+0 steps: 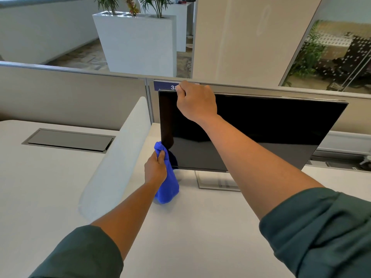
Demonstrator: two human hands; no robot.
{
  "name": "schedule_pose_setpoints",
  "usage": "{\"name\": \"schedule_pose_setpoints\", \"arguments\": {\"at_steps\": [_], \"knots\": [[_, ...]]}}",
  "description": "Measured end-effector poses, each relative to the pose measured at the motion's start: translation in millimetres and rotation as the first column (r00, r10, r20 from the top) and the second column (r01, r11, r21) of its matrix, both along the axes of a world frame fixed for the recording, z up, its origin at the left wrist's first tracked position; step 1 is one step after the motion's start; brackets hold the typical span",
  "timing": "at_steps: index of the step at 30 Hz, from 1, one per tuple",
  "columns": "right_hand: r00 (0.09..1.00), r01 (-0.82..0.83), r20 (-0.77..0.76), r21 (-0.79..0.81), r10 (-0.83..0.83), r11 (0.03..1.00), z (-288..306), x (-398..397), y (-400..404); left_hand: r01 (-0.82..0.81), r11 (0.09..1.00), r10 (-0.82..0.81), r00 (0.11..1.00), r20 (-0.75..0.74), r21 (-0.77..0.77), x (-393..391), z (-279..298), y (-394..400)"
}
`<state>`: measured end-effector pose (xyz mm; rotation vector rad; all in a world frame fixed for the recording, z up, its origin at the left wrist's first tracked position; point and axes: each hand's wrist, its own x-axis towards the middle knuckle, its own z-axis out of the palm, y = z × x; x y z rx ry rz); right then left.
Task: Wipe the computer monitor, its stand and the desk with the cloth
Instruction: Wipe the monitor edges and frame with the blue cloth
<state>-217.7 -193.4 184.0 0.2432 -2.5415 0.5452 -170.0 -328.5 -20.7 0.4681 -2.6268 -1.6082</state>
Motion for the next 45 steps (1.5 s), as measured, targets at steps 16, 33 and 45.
{"name": "schedule_pose_setpoints", "arguments": {"at_steps": [16, 33, 45], "knots": [[0.999, 0.013, -0.038, -0.002, -0.013, 1.000, -3, -1, -2, -0.015, 0.994, 0.068, 0.872, -0.484, 0.113, -52, 151, 6], [0.999, 0.005, -0.038, 0.045, -0.003, 0.999, -7, -5, -1, -0.013, 1.000, 0.013, 0.994, 0.112, -0.003, 11, -23, 3], [0.999, -0.009, -0.030, 0.046, 0.011, 0.999, -5, -4, 1, -0.138, 0.990, 0.139, 0.988, -0.073, 0.024, 3, 11, 8]]}}
